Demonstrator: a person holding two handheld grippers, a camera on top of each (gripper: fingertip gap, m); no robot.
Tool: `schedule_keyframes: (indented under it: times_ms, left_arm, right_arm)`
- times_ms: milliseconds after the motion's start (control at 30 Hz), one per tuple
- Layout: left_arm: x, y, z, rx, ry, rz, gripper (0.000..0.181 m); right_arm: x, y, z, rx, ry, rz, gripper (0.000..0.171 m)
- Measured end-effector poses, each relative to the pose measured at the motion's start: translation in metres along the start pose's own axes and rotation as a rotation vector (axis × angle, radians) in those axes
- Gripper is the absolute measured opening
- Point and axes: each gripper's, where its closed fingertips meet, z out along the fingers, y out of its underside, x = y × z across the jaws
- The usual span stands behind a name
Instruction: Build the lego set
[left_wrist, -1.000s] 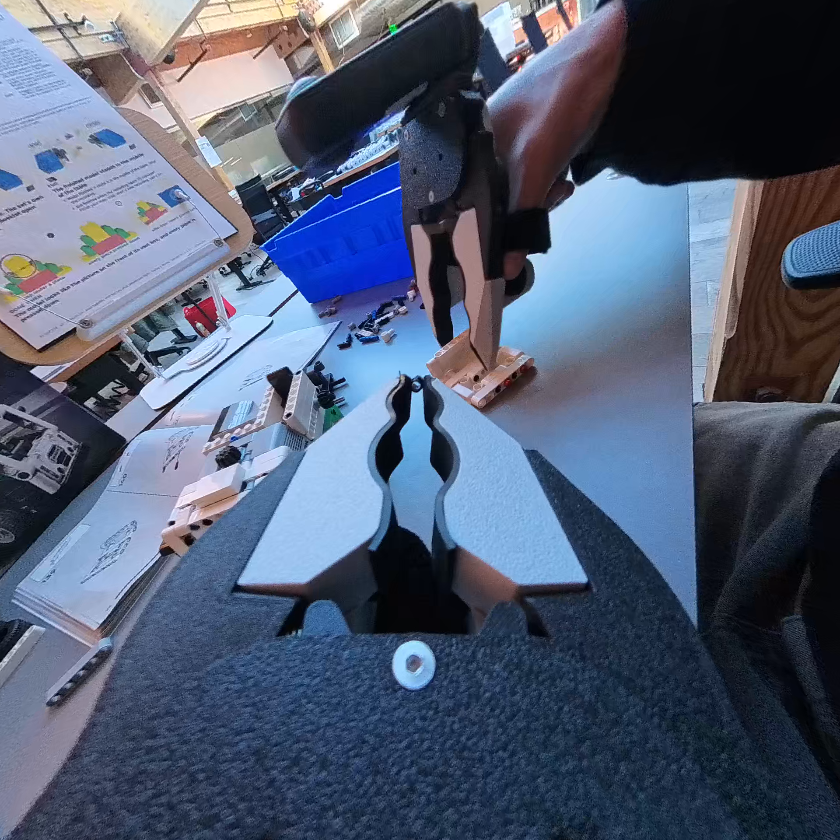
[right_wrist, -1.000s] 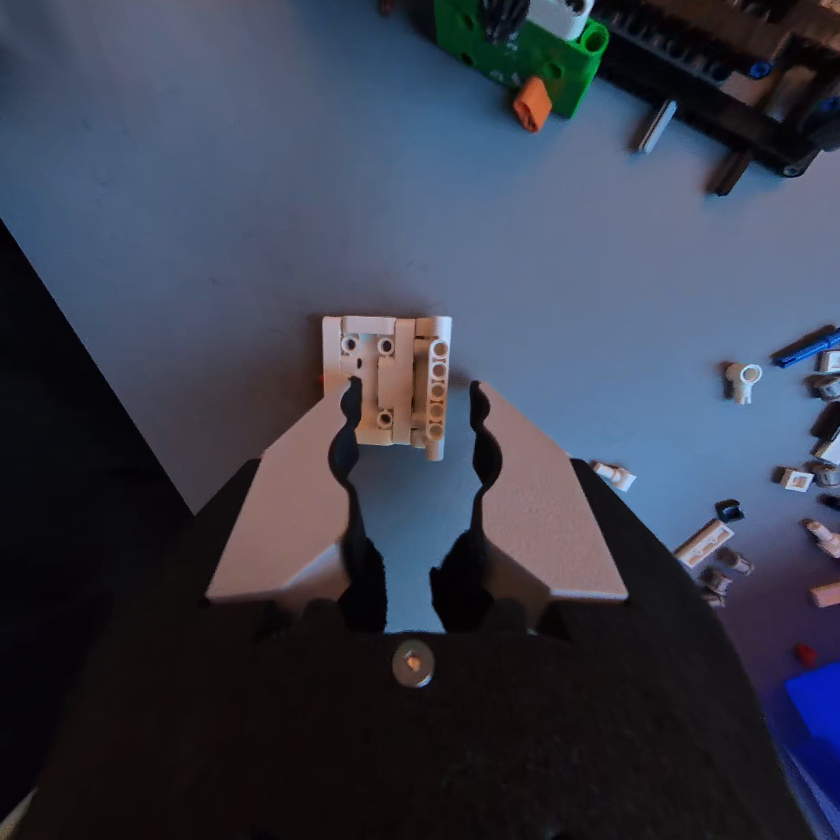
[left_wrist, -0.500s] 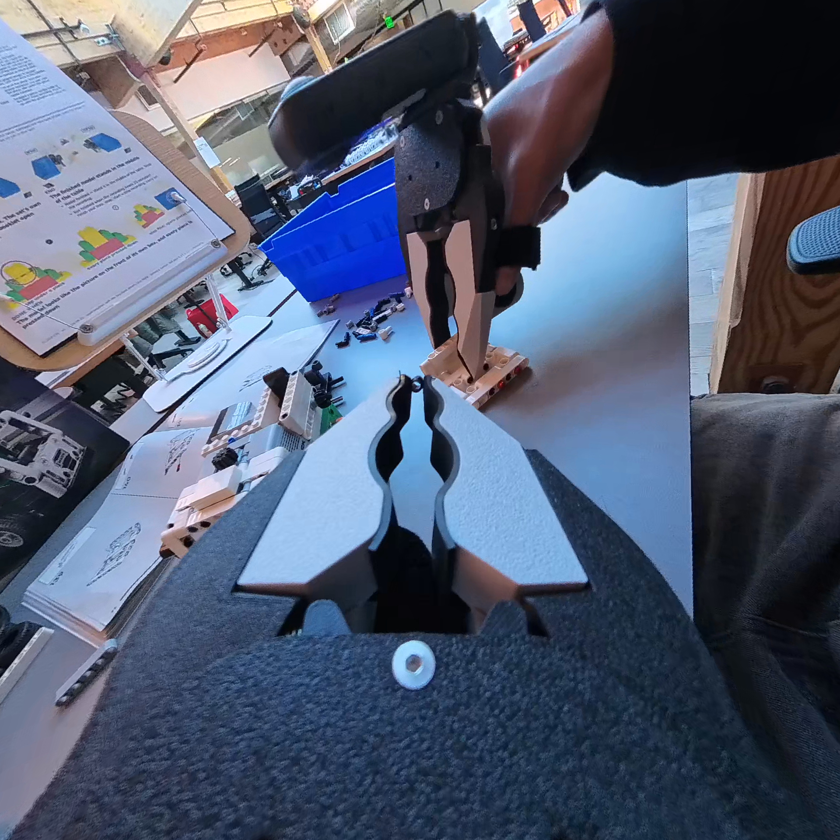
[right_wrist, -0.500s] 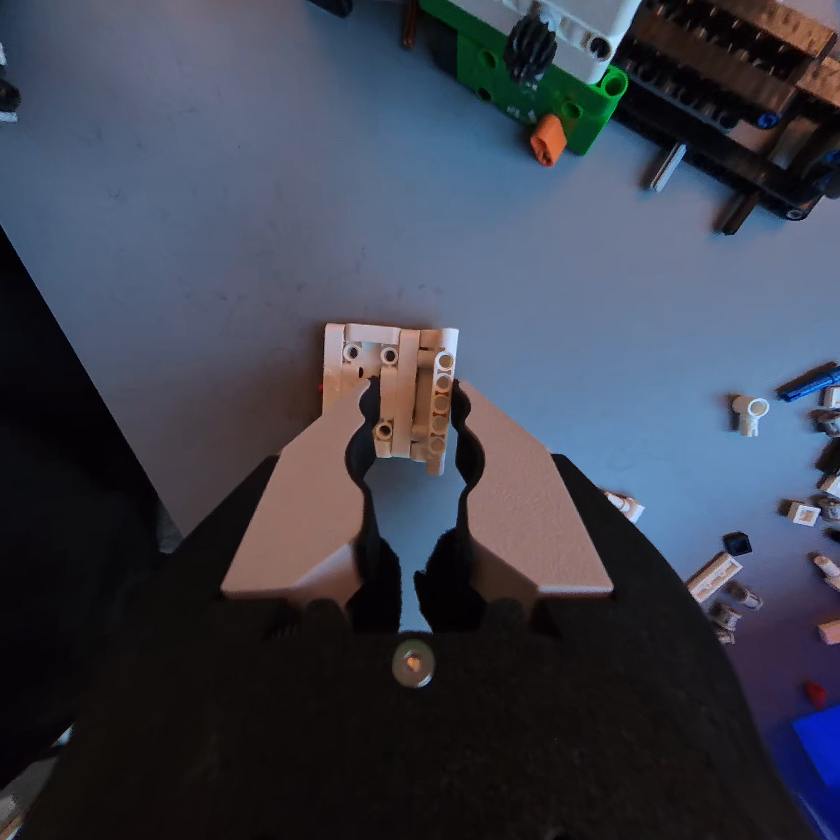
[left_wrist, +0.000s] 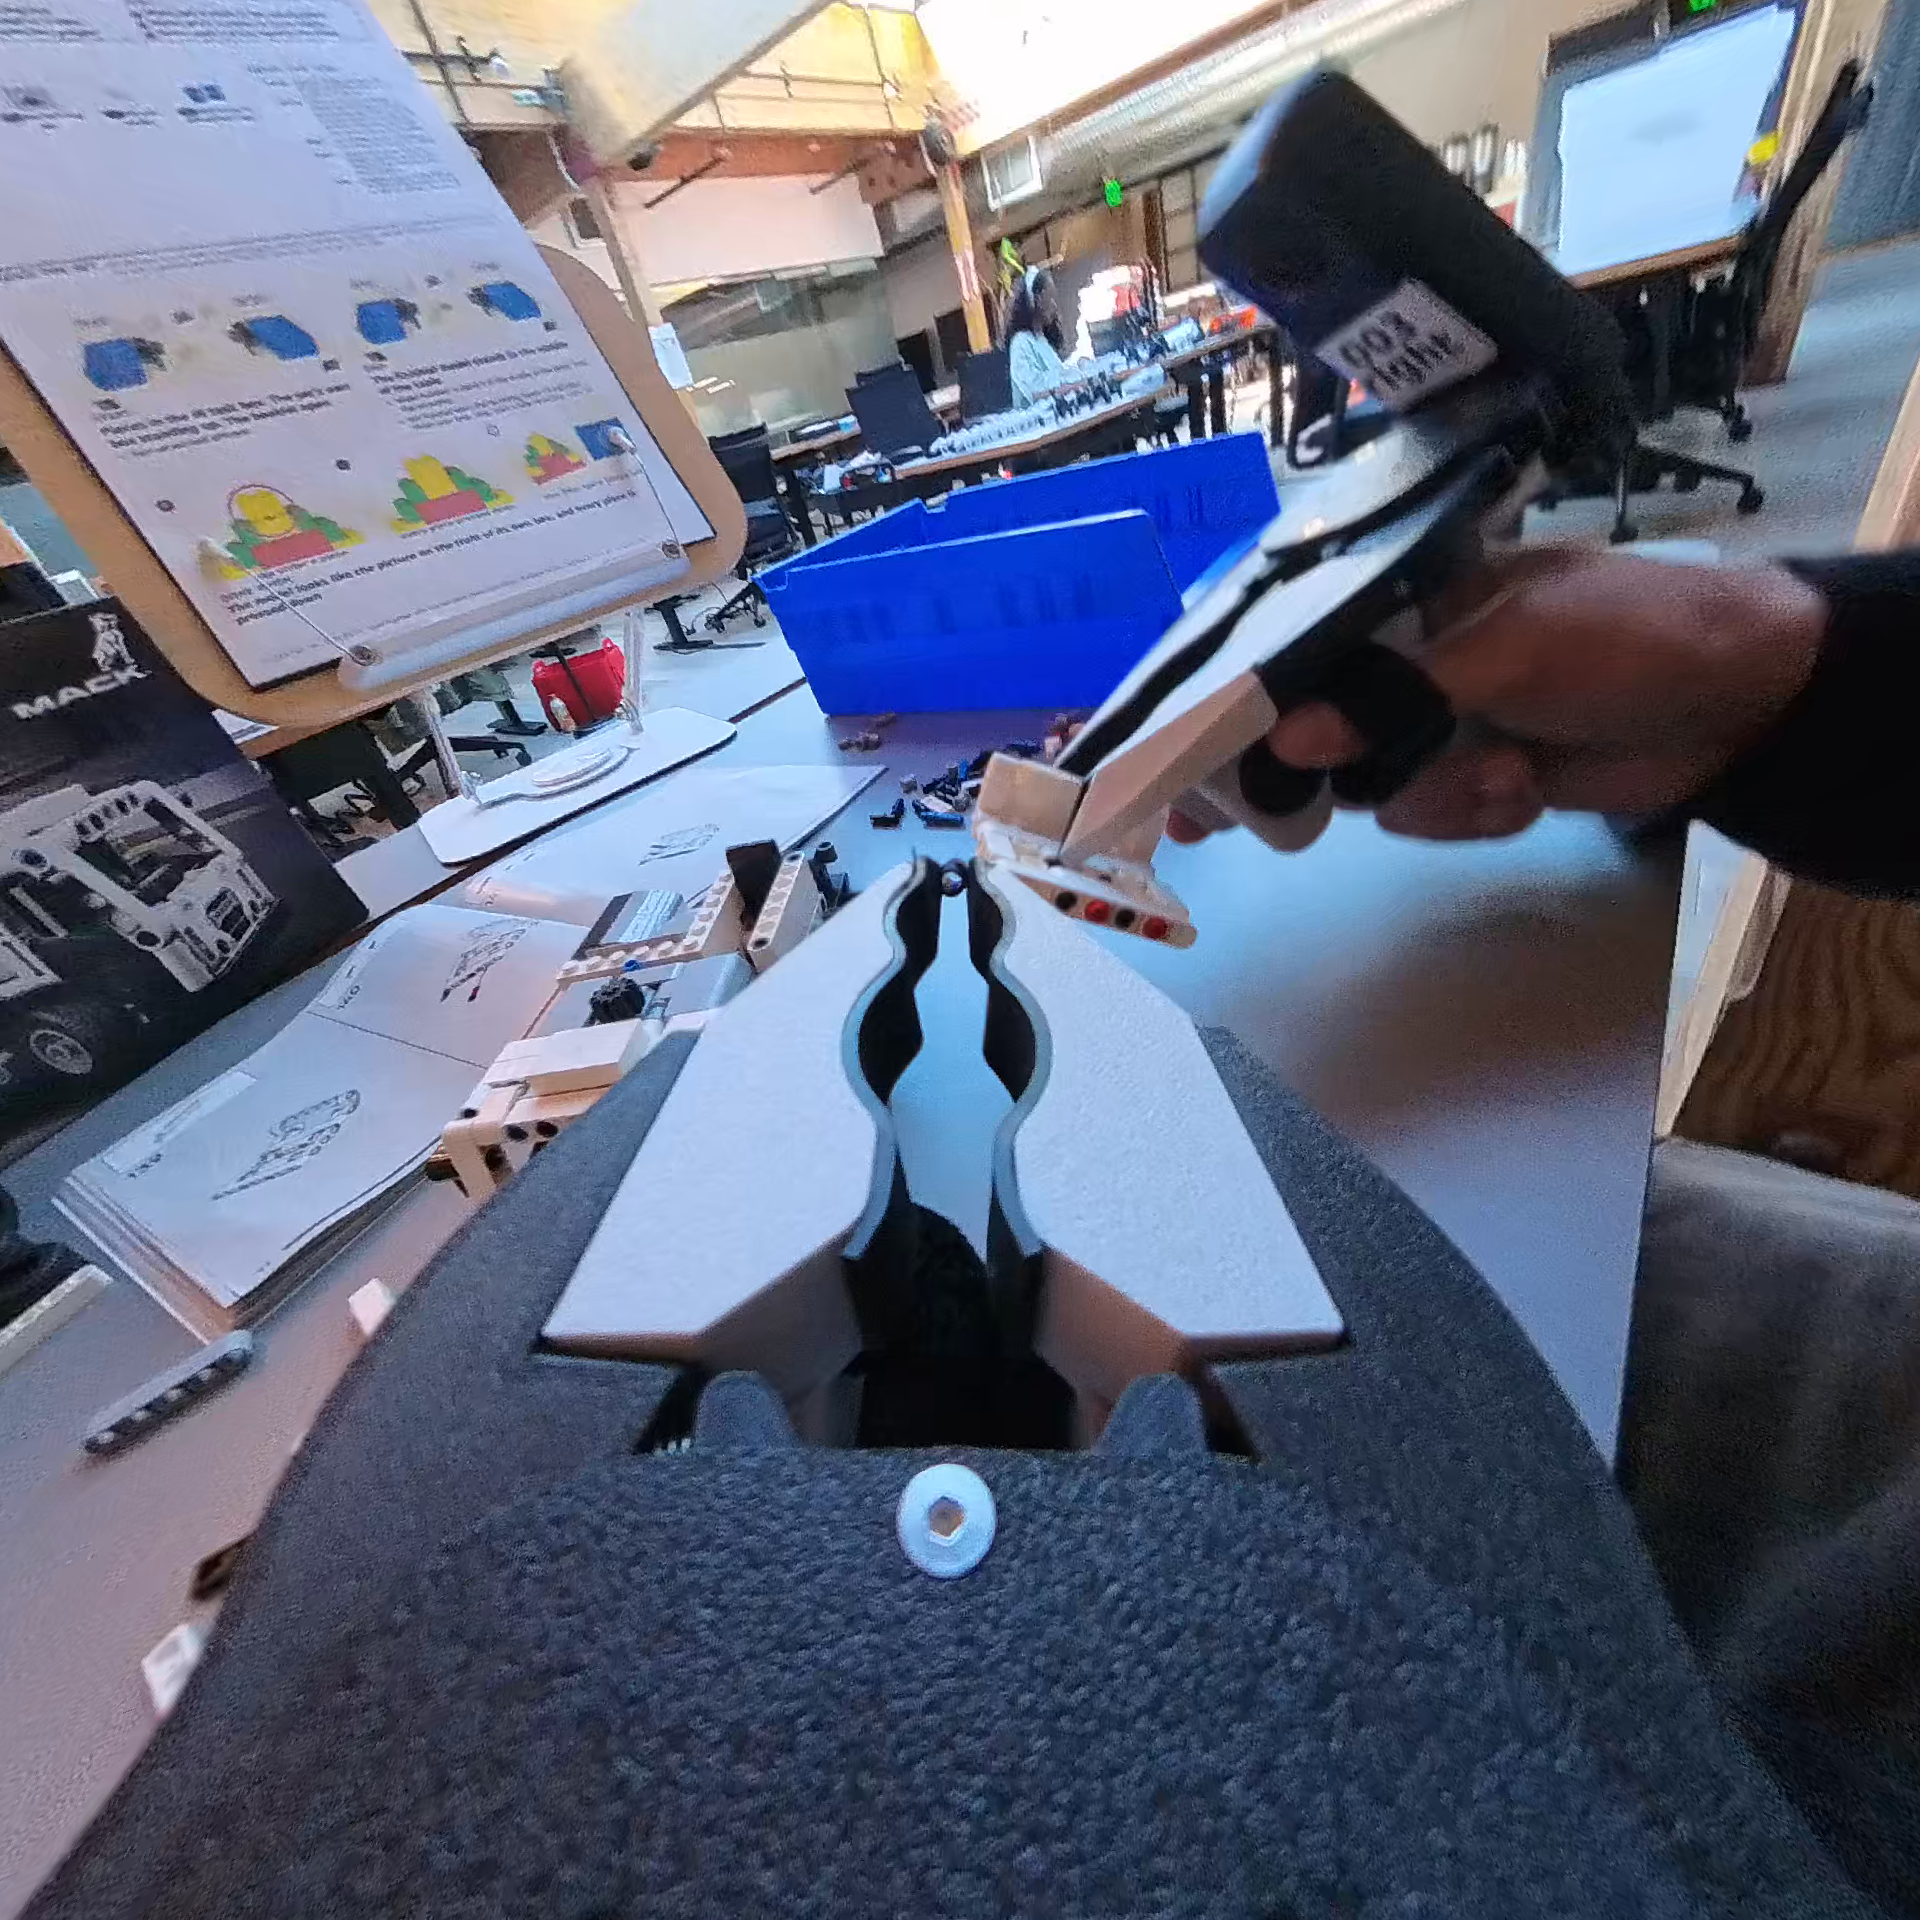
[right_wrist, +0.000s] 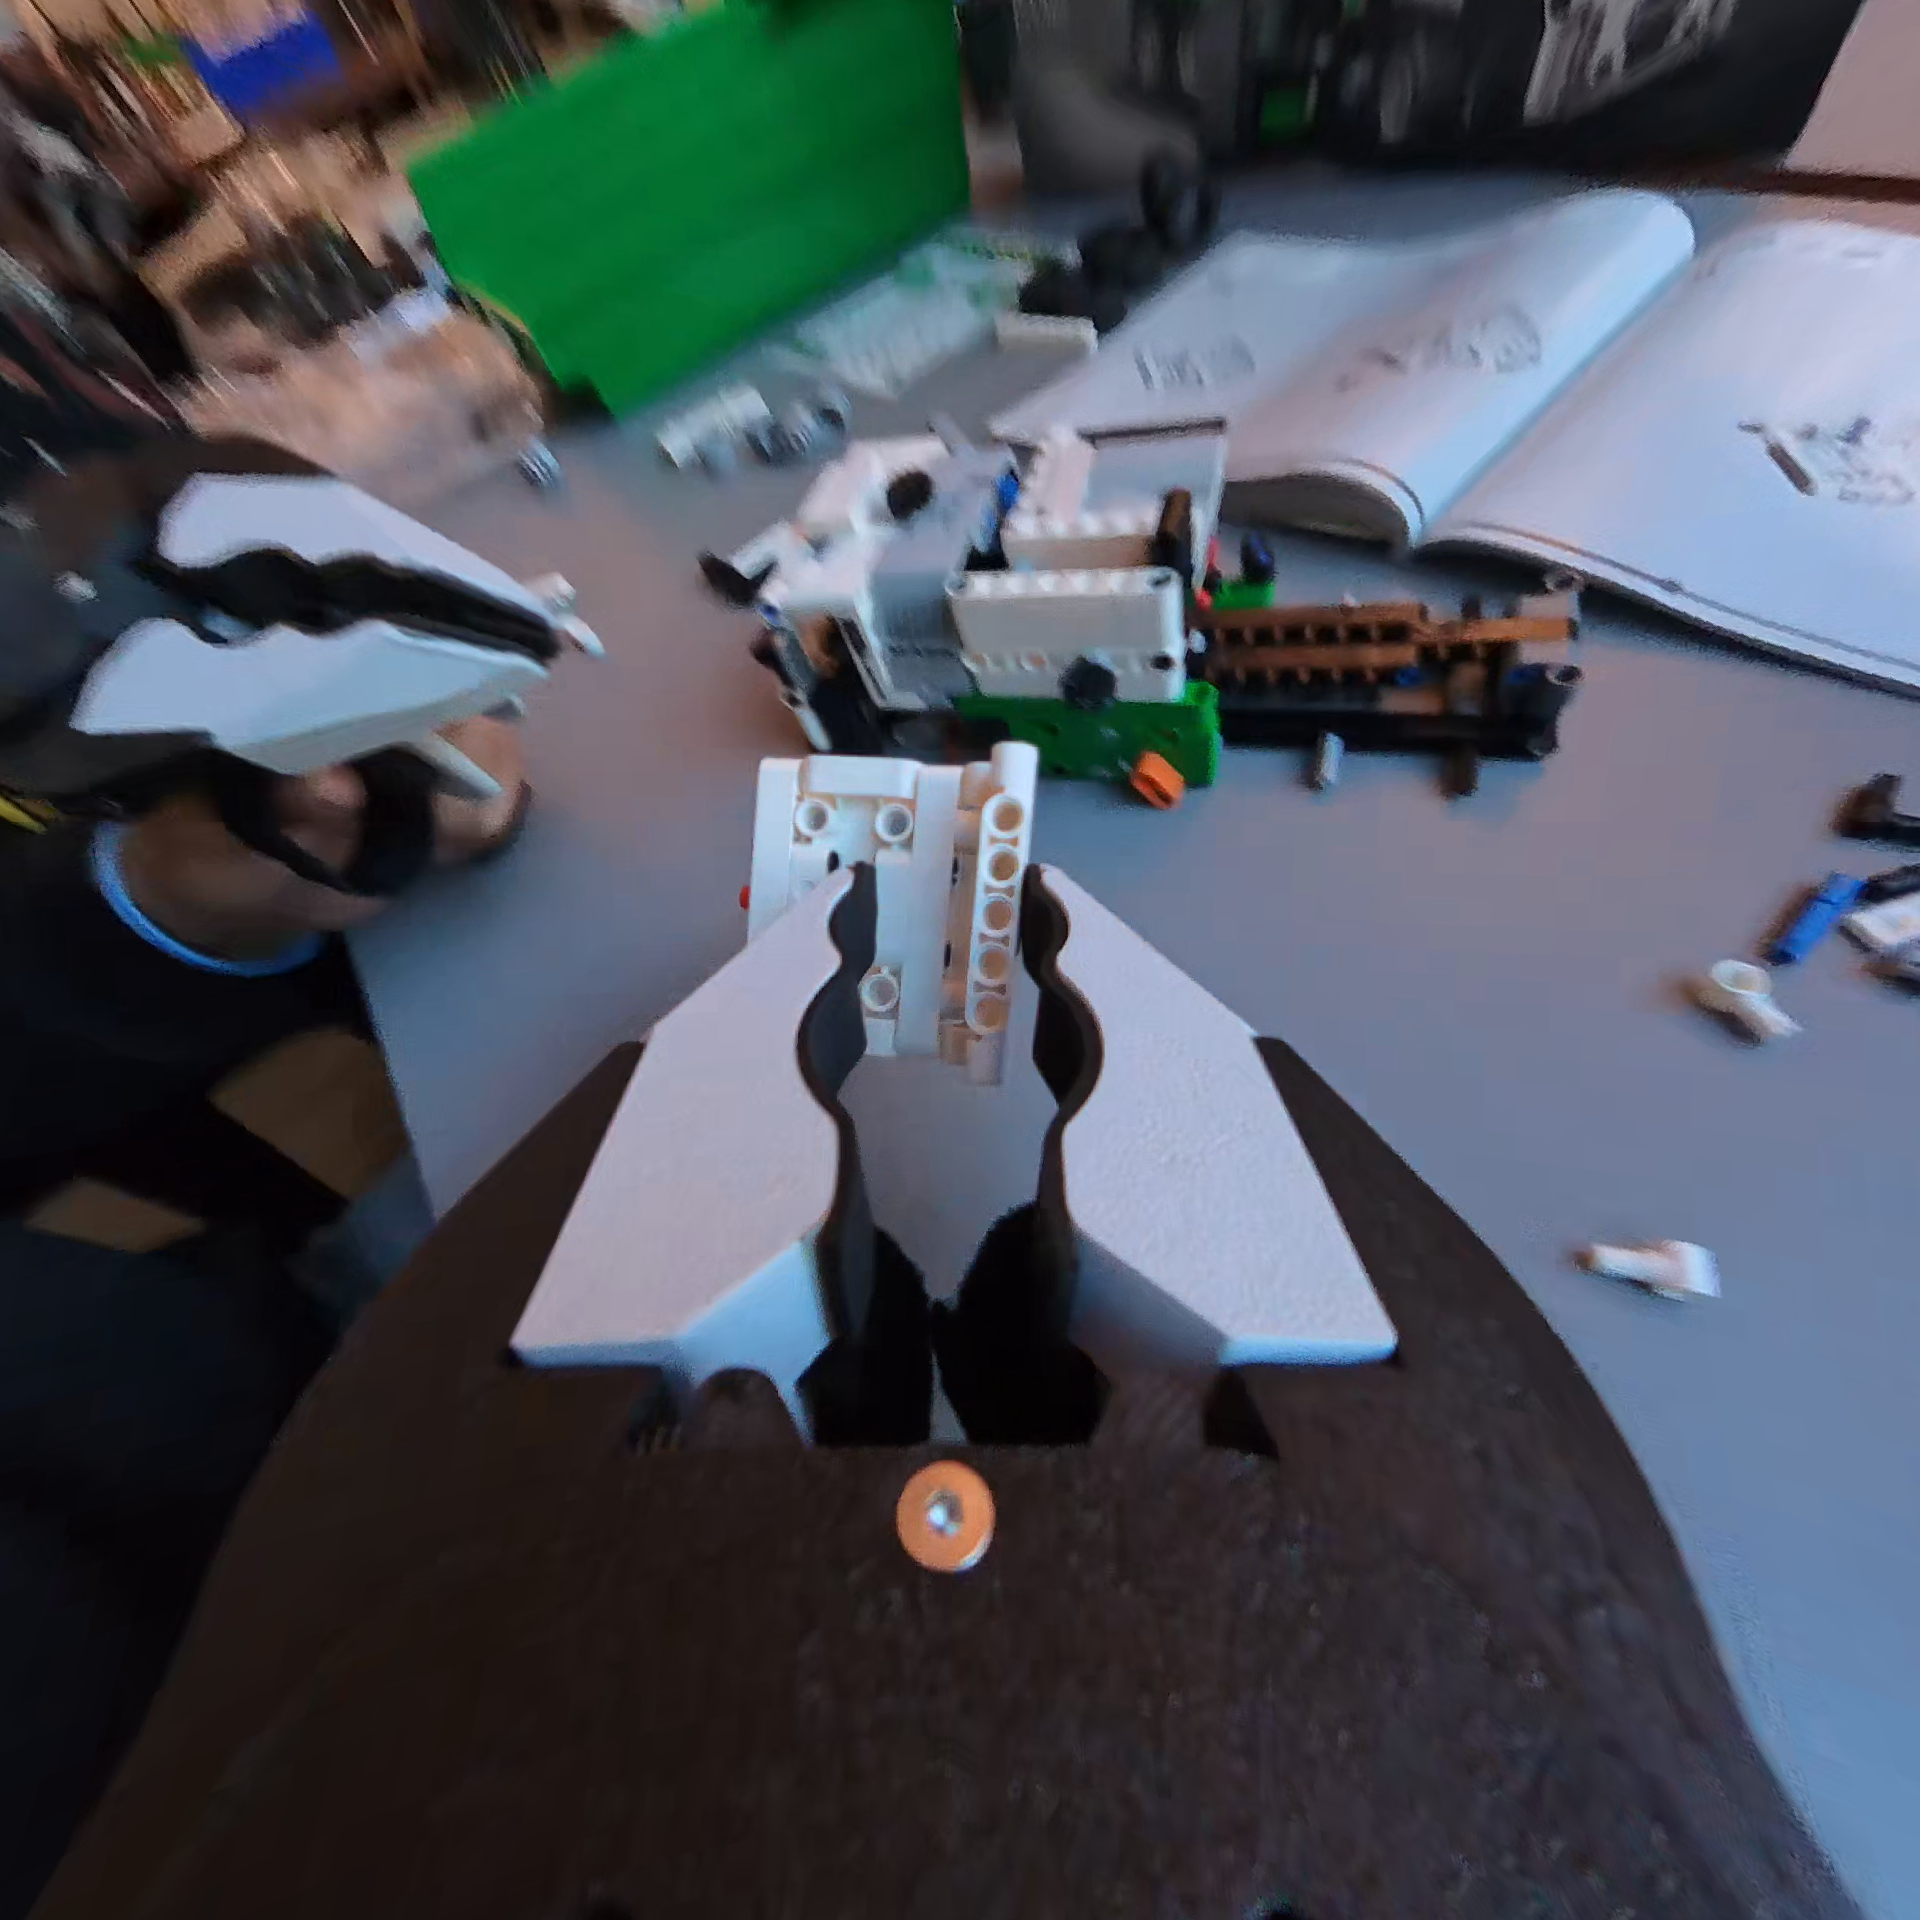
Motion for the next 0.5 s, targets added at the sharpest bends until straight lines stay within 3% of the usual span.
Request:
schedule_keyframes:
  times_ms: [33, 133, 200, 267, 500]
  left_arm:
    - [0.001, -0.002, 0.000, 0.012, -0.008, -0.014, 0.004]
    - [0.010, -0.004, 0.004, 0.013, -0.006, 0.017, 0.003]
    - [0.011, 0.001, 0.007, -0.029, -0.027, 0.057, 0.003]
    - [0.012, -0.001, 0.006, -0.018, -0.030, 0.063, 0.003]
    - [0.012, 0.006, 0.009, -0.061, -0.023, 0.061, 0.003]
  right_arm:
    - [-0.006, -0.003, 0.002, 0.041, -0.014, 0.019, 0.027]
    - [-0.022, -0.008, 0.005, 0.149, -0.054, 0.059, 0.026]
    - [-0.031, -0.008, 0.006, 0.165, -0.132, 0.123, 0.007]
    - [-0.030, -0.009, 0.005, 0.182, -0.161, 0.166, 0.006]
    - [-0.006, 0.005, 0.013, 0.043, 0.066, -0.017, 0.006]
